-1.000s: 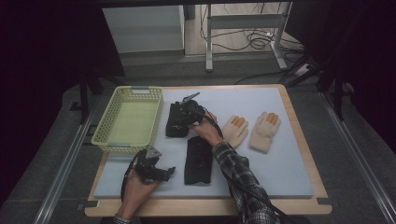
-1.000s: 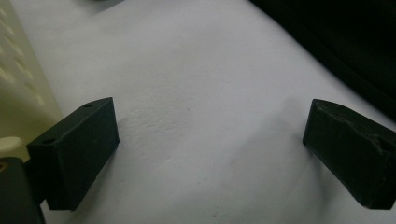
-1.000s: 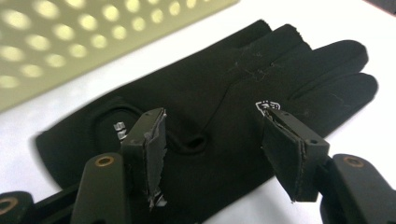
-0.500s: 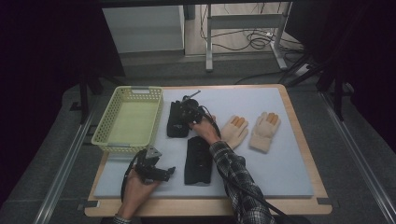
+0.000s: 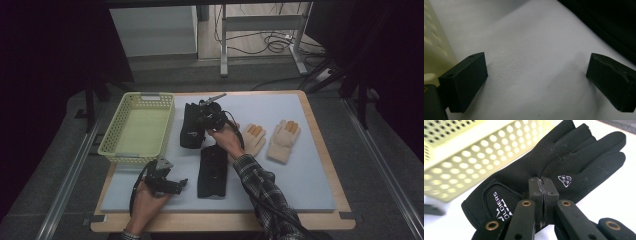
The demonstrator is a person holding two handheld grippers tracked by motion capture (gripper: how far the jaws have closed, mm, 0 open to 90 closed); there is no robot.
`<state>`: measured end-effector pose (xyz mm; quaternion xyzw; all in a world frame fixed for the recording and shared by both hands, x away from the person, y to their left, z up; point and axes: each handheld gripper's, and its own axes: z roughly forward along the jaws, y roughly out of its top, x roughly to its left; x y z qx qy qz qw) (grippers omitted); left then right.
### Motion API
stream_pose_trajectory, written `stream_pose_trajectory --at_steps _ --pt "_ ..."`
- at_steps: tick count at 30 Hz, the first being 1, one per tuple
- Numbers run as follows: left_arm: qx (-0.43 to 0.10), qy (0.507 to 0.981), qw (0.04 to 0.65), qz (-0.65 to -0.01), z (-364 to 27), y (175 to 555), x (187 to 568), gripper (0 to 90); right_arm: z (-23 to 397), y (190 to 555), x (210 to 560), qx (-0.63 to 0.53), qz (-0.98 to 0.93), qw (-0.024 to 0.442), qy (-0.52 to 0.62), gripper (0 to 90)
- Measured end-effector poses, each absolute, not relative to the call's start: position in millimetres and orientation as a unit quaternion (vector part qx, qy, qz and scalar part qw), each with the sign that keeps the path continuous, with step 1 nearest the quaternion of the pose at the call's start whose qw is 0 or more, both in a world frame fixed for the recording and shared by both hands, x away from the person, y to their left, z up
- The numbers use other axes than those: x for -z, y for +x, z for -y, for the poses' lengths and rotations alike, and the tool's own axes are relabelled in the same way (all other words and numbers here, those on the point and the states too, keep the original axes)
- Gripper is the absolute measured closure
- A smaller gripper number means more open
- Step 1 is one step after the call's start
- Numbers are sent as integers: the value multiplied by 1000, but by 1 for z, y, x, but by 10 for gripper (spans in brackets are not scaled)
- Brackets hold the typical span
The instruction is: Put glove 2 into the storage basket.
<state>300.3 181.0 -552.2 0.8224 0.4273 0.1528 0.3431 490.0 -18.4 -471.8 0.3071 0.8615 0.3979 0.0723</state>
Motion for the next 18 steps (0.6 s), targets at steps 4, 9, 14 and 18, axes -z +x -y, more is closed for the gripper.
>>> stream_pose_trajectory --at_steps 4,9,14,18 --pt "-153 822 343 -427 -181 300 552 36 28 473 453 -409 -859 77 298 873" --pt "-153 822 343 -427 -181 300 552 36 44 449 436 -414 -857 74 297 872" --pt "-152 822 344 -428 -181 300 552 36 61 421 429 -411 -859 77 296 872" --pt "-153 820 346 -430 -180 300 552 36 75 395 424 -412 -859 80 293 872"
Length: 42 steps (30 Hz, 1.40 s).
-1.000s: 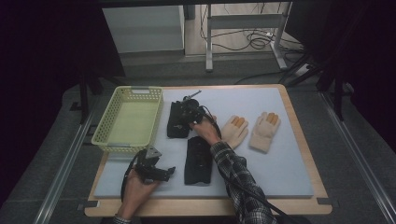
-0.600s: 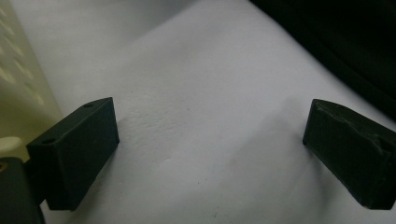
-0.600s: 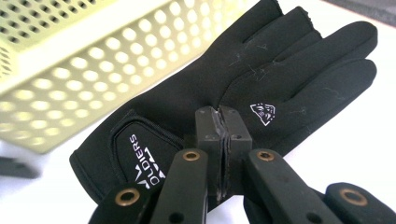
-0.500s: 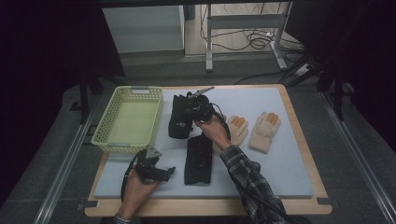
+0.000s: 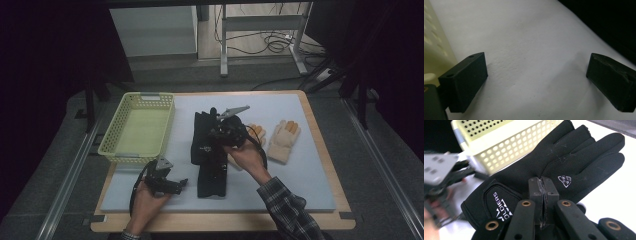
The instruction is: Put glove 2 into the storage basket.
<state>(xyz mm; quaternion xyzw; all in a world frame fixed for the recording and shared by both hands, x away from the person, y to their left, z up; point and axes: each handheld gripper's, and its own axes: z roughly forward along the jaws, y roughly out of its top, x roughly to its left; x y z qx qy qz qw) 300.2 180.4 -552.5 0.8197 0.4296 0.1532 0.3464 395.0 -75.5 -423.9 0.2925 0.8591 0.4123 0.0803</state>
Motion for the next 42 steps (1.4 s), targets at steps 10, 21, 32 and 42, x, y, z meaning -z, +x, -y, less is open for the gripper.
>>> stream_pose_trajectory --at_steps 10,21,32,42 --pt "-153 817 349 -433 -180 300 553 36 92 345 442 -390 -870 74 291 870" --pt "-154 819 347 -430 -180 300 553 36 84 346 506 -346 -883 73 309 747" --pt "-153 817 349 -433 -180 300 553 36 135 335 494 -384 -866 93 306 760" --pt "-152 819 344 -433 -185 297 551 42 136 324 530 -374 -876 65 296 858"
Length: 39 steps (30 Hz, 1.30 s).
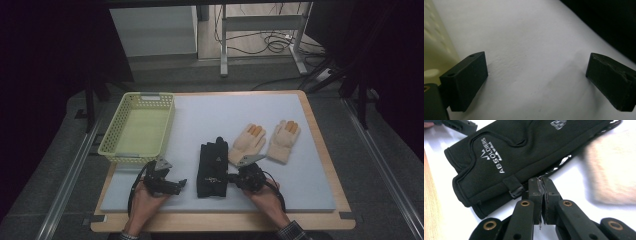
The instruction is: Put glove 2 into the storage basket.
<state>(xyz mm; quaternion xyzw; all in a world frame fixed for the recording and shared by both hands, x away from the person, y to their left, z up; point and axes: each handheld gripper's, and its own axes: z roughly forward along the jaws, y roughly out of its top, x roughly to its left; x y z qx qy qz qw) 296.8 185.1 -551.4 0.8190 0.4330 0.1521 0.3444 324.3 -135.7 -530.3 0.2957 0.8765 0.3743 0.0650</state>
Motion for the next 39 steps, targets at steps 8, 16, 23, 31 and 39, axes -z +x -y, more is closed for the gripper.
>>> stream_pose_trajectory --at_steps 8,16,23,31,39 --pt "-162 811 329 -455 -200 296 551 15 114 323 533 -382 -879 67 279 857" --pt "-157 810 338 -454 -207 297 554 15 110 318 528 -371 -887 97 258 789" --pt "-157 808 340 -454 -207 297 554 13 151 319 524 -375 -870 119 296 682" --pt "-157 808 340 -454 -207 297 554 13 200 321 521 -377 -847 151 343 558" --pt "-157 808 341 -455 -207 297 554 14 246 324 523 -367 -822 188 394 359"
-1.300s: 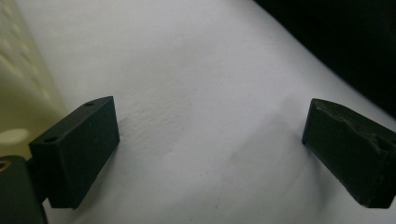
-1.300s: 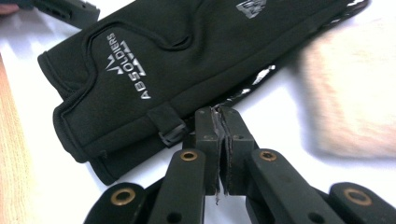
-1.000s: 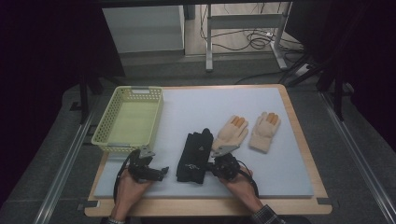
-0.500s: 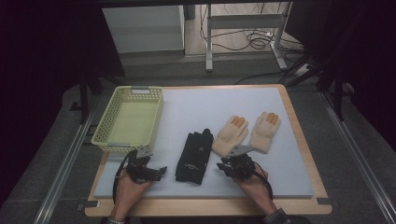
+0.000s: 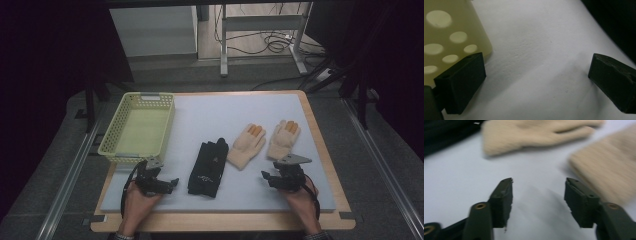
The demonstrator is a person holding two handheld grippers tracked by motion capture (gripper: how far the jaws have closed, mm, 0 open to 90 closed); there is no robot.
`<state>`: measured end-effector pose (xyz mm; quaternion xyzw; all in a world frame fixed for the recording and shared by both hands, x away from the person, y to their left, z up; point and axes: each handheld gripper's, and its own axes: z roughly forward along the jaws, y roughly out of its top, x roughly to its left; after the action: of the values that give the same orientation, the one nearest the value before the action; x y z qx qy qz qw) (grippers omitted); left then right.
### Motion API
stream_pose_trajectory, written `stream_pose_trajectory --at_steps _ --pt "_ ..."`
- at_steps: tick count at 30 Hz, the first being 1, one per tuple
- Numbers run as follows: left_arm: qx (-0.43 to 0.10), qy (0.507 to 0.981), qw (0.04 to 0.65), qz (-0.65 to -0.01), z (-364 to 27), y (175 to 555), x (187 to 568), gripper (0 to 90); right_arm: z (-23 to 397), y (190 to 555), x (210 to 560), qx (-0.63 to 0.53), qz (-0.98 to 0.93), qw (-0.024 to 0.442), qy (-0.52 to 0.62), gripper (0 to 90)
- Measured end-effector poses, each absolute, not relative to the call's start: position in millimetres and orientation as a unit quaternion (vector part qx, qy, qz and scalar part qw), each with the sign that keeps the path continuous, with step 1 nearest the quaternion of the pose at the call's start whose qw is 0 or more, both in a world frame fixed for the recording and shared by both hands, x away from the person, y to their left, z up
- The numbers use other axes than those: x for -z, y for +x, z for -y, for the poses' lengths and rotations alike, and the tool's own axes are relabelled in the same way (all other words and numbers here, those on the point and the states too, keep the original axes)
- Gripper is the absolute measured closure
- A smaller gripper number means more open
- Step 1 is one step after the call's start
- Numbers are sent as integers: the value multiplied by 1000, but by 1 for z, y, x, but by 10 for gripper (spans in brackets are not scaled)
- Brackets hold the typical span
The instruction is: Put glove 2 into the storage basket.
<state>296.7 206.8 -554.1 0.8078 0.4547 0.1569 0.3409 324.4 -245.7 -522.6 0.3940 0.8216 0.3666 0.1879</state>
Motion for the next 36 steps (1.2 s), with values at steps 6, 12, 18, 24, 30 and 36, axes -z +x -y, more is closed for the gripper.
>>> stream_pose_trajectory --at_steps 6,12,18,24,30,36 --pt "-155 807 341 -456 -207 297 554 14 257 327 531 -343 -820 217 403 236" --pt "-155 807 341 -456 -207 297 554 15 259 329 532 -345 -817 207 413 209" --pt "-156 810 339 -451 -207 296 553 21 259 329 532 -344 -817 208 412 207" --pt "-137 810 346 -453 -204 295 546 35 259 329 532 -344 -817 209 412 206" --pt "-115 804 374 -449 -190 295 531 26 259 329 532 -344 -817 210 412 205" --pt "-96 803 388 -441 -166 299 511 7 259 329 532 -344 -817 210 412 205"
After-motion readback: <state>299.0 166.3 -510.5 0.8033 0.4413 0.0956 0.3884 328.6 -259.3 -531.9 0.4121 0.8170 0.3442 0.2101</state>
